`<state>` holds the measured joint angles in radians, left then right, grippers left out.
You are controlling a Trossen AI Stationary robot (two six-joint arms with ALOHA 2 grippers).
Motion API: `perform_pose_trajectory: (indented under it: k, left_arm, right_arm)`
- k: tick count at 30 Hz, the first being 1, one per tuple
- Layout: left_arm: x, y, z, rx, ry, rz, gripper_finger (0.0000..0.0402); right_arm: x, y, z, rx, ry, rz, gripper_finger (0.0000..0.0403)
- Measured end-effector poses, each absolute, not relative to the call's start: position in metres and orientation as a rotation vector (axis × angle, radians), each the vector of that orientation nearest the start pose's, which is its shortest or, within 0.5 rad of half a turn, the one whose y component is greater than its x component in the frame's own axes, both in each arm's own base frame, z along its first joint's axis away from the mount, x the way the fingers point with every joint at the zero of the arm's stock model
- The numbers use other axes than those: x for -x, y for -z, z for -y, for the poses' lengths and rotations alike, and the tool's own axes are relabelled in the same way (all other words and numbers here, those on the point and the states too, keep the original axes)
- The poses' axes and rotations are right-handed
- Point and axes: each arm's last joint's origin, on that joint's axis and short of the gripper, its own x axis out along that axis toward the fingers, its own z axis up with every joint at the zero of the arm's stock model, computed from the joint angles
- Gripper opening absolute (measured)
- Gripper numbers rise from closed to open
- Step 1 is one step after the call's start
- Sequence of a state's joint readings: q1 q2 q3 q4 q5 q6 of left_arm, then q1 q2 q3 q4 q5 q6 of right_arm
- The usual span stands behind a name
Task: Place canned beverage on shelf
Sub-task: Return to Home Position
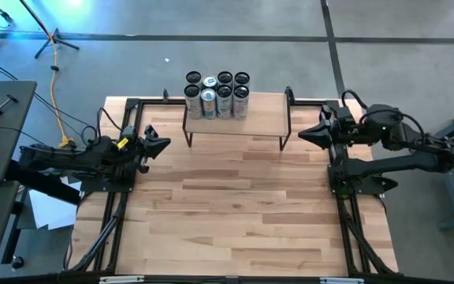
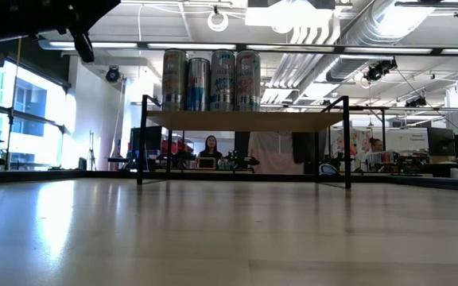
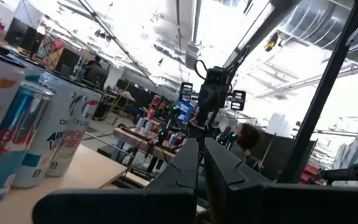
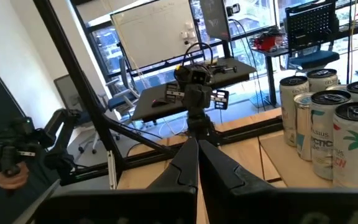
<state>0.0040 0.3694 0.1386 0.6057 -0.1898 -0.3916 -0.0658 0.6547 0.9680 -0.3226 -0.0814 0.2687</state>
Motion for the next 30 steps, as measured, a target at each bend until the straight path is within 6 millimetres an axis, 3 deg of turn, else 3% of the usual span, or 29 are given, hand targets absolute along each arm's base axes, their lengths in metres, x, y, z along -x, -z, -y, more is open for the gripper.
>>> perform_pose_trajectory:
  k: [11,27,30]
  left_arm:
    - [-0.110,-0.209,-0.007,0.476,-0.144,0.468,0.0000]
    - [-0.112,-0.205,-0.008,0.557,-0.143,0.435,0.0000]
    - [-0.112,-0.203,-0.008,0.555,-0.148,0.417,0.0000]
  right_arm:
    - [-0.115,-0.395,0.005,-0.282,-0.009,-0.018,0.0000]
    - [-0.116,-0.393,0.006,-0.284,-0.004,-0.030,0.0000]
    - [-0.122,-0.380,0.006,-0.287,-0.013,0.001,0.0000]
